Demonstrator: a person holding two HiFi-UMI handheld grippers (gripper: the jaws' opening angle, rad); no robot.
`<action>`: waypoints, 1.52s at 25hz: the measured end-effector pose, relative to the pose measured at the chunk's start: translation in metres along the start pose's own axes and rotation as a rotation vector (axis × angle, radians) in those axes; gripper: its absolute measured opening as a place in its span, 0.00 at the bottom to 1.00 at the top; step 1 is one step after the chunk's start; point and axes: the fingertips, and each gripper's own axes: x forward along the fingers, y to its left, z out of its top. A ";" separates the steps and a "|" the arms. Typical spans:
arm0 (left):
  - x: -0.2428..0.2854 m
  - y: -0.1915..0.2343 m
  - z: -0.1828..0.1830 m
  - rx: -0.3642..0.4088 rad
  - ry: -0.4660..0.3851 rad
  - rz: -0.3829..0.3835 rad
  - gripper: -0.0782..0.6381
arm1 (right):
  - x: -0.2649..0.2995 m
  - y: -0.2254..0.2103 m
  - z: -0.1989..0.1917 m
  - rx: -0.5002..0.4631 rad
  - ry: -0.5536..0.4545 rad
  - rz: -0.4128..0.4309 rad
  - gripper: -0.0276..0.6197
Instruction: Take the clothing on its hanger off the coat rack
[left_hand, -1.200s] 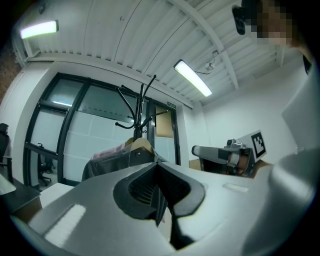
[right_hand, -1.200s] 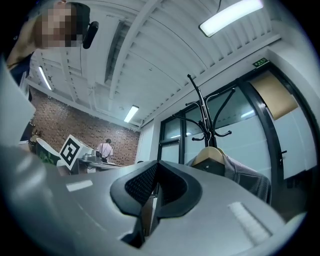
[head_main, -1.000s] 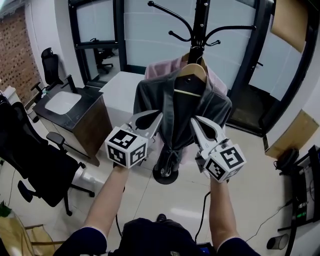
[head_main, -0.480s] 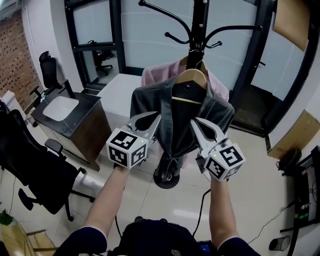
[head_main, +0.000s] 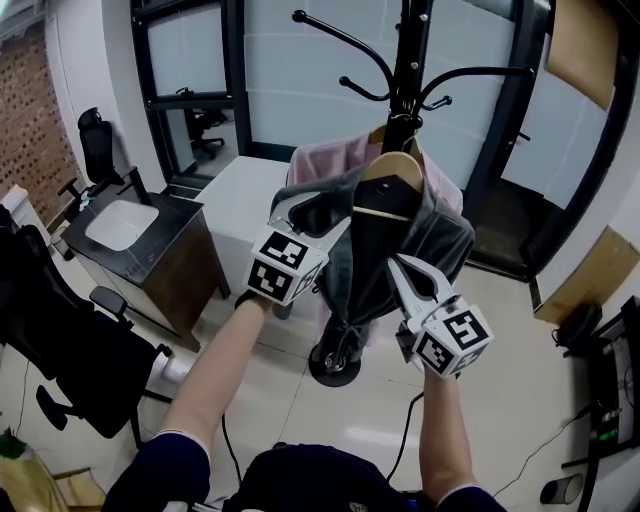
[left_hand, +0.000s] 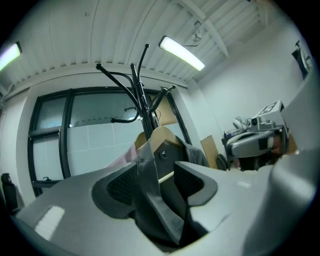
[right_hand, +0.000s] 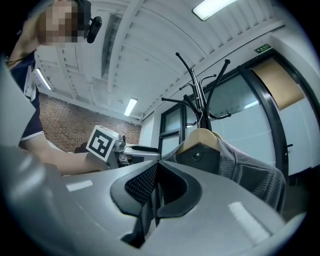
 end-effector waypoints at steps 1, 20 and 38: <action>0.006 0.005 0.004 0.034 0.008 0.005 0.43 | -0.001 0.000 0.001 -0.001 -0.001 -0.006 0.05; 0.109 0.031 -0.013 0.389 0.287 -0.060 0.53 | -0.028 -0.021 0.017 -0.015 -0.045 -0.118 0.05; 0.104 0.030 -0.012 0.507 0.323 -0.042 0.22 | -0.039 -0.029 0.006 0.018 -0.062 -0.141 0.05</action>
